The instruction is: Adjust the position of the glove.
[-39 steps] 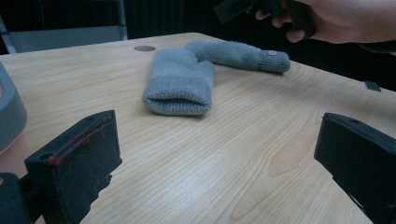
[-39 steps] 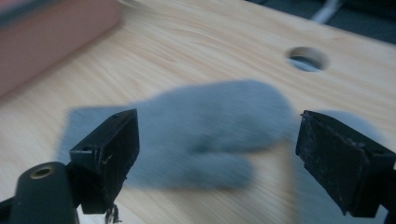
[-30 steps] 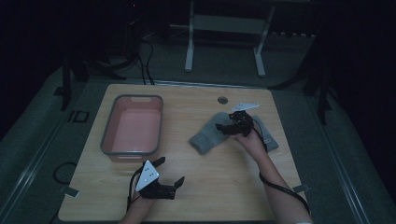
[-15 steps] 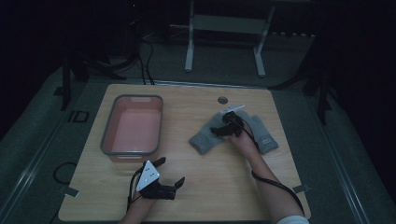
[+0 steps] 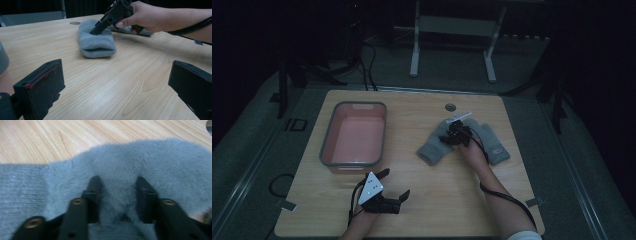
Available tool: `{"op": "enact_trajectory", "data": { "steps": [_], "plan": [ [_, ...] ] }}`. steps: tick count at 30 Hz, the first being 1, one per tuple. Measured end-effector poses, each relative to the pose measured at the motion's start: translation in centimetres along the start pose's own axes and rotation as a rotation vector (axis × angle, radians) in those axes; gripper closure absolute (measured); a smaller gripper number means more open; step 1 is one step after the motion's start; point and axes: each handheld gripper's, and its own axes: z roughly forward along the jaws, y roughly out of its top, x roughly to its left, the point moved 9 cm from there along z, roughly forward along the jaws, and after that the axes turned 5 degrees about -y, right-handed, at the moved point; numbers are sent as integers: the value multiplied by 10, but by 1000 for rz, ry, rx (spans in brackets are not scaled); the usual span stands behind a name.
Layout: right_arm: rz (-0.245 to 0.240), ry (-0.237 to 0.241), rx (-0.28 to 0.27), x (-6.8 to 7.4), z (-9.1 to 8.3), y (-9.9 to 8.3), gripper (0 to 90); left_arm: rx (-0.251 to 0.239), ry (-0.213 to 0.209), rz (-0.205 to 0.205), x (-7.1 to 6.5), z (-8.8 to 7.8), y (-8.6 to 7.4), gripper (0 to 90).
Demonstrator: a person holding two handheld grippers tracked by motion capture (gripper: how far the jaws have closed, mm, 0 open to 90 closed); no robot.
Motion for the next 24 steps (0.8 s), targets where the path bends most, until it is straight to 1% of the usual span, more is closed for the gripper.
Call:
{"op": "enact_trajectory", "data": {
  "steps": [2, 4, 6, 7, 12, 14, 15, 17, 20, 21, 22, 23, 24],
  "plan": [
    [-14, 9, 6, 2, 0, 2, 735, 0, 1, 0, 0, 0, 0, 6],
    [-9, 20, 8, 2, -2, 3, 783, 0, 2, -1, 0, 0, 0, 6],
    [-5, 32, 7, 3, -3, 5, 809, -1, 2, 1, 1, 0, 0, 6],
    [-3, 48, 1, 4, -5, 6, 818, -3, 3, 0, 1, -1, 1, 6],
    [-51, 87, -24, 11, -20, 16, 832, -2, 7, 0, 2, -1, 1, 6],
    [-73, 110, -47, 16, -30, 21, 833, -8, 10, 0, 3, -2, 1, 6],
    [-93, 129, -66, 20, -38, 25, 834, -9, 11, 0, 3, -2, 2, 6],
    [-128, 166, -82, 27, -50, 30, 835, -9, 13, -1, 3, -2, 2, 6],
    [-192, 232, -108, 41, -70, 37, 835, -7, 15, 1, 3, -2, 2, 6],
    [-213, 271, -116, 47, -77, 38, 836, -5, 15, 3, 3, -2, 1, 6],
    [-234, 299, -114, 52, -82, 39, 836, -6, 15, 3, 3, -2, 2, 6],
    [-252, 314, -114, 57, -86, 39, 836, -6, 15, 3, 3, -2, 2, 6],
    [-252, 314, -114, 57, -86, 39, 836, -7, 15, 1, 3, -2, 2, 6]
  ]
}}
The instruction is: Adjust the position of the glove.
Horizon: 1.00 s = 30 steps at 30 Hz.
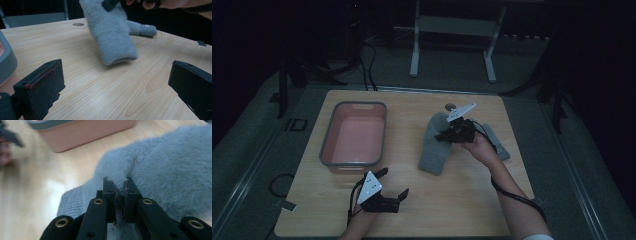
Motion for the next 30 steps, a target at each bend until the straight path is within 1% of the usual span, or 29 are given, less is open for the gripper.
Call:
{"op": "enact_trajectory", "data": {
  "steps": [1, 2, 3, 5, 6, 7, 8, 10, 11, 12, 13, 14, 15, 16, 17, 21, 23, 24, 27, 30],
  "plan": [
    [-32, 53, 6, 11, -1, 1, 835, 4, 0, 4, 0, 0, 0, 6],
    [-57, 67, 19, 14, 1, -1, 835, 4, 1, 5, 0, 0, 0, 6],
    [-65, 83, 31, 17, 4, -3, 834, 3, 0, 5, 0, 1, 0, 6],
    [-79, 94, 69, 19, 16, -12, 834, 3, 0, 5, 0, 1, 0, 6],
    [-87, 92, 84, 19, 21, -16, 833, 4, 0, 6, 0, 1, 0, 6],
    [-87, 92, 84, 19, 21, -16, 833, 4, 0, 6, 0, 1, 0, 6],
    [-93, 80, 127, 16, 38, -28, 831, 4, -2, 3, 0, 1, -1, 6],
    [-96, 80, 128, 15, 42, -30, 830, 3, -3, 2, 0, 1, -1, 6],
    [-104, 72, 153, 12, 55, -37, 820, 3, -2, 3, 1, 1, -1, 6],
    [-104, 72, 153, 12, 55, -37, 820, 2, -3, 2, 1, 1, 0, 6],
    [-100, 71, 159, 8, 65, -43, 796, 2, -4, 1, 0, 1, 0, 6],
    [-96, 72, 154, 7, 67, -43, 773, 4, -3, 4, 0, 1, -1, 6],
    [-96, 72, 154, 7, 67, -43, 773, 4, -3, 4, 0, 1, -1, 6],
    [-101, 67, 139, 6, 69, -43, 773, 4, -3, 4, 0, 1, -1, 6],
    [-89, 66, 145, 4, 72, -44, 655, 2, -3, 6, 0, 1, 0, 7],
    [-91, 34, 143, 2, 68, -40, 504, 0, -3, 1, 0, 0, 0, 6],
    [-84, 14, 137, 1, 61, -38, 447, -3, -3, -4, 1, 0, 0, 6],
    [-78, -4, 123, 0, 56, -35, 417, -3, -4, -8, 1, 0, 0, 6],
    [-28, -45, 82, -4, 38, -30, 358, 1, -3, -10, 1, 0, -1, 6],
    [32, -84, 44, -9, 20, -28, 262, 1, -5, -9, 0, 0, -1, 6]
  ]
}}
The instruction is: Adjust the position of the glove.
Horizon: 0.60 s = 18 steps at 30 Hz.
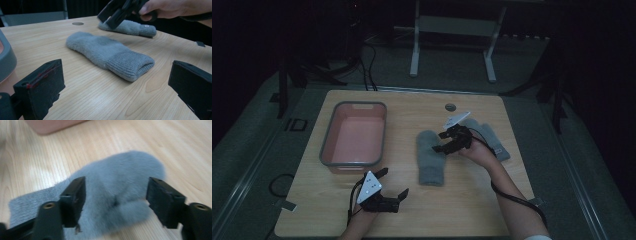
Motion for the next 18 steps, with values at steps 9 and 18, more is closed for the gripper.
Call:
{"op": "enact_trajectory", "data": {
  "steps": [9, 18],
  "plan": [
    [73, -125, 2, -26, -43, -26, 255, 3, -2, -3, 0, 2, -1, 6],
    [158, -264, -31, -66, -78, -59, 355, 11, -1, -6, 0, 2, -3, 6]
  ]
}}
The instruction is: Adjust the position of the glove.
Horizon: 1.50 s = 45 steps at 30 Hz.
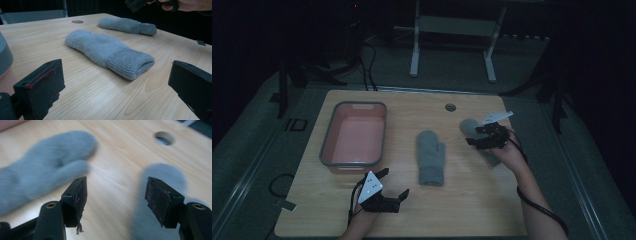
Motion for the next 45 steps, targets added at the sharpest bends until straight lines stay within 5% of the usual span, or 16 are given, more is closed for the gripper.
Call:
{"op": "enact_trajectory", "data": {
  "steps": [3, 8, 14, 18, 24, 33, 40, 45],
  "plan": [
    [44, -56, 34, -19, 0, -14, 409, 1, -1, -4, 0, 1, -1, 6],
    [123, -80, 97, -40, 11, -43, 439, 2, -2, -3, -1, 1, -1, 6],
    [91, -132, 133, -51, 30, -65, 439, 8, -8, -3, -1, 1, -2, 6],
    [131, -100, 139, -53, 38, -73, 583, 11, -11, 2, -2, 2, -2, 6],
    [260, -107, 125, -48, 34, -73, 785, 11, -9, 3, -2, 2, -2, 6],
    [429, -203, -15, -23, -9, -66, 807, 3, -13, 0, -2, 1, -1, 7],
    [456, -372, -23, -9, -46, -78, 808, 5, -15, 14, -5, 1, 1, 7],
    [547, -422, -5, -6, -60, -95, 808, 4, -13, 12, -5, 1, 1, 6]
  ]
}}
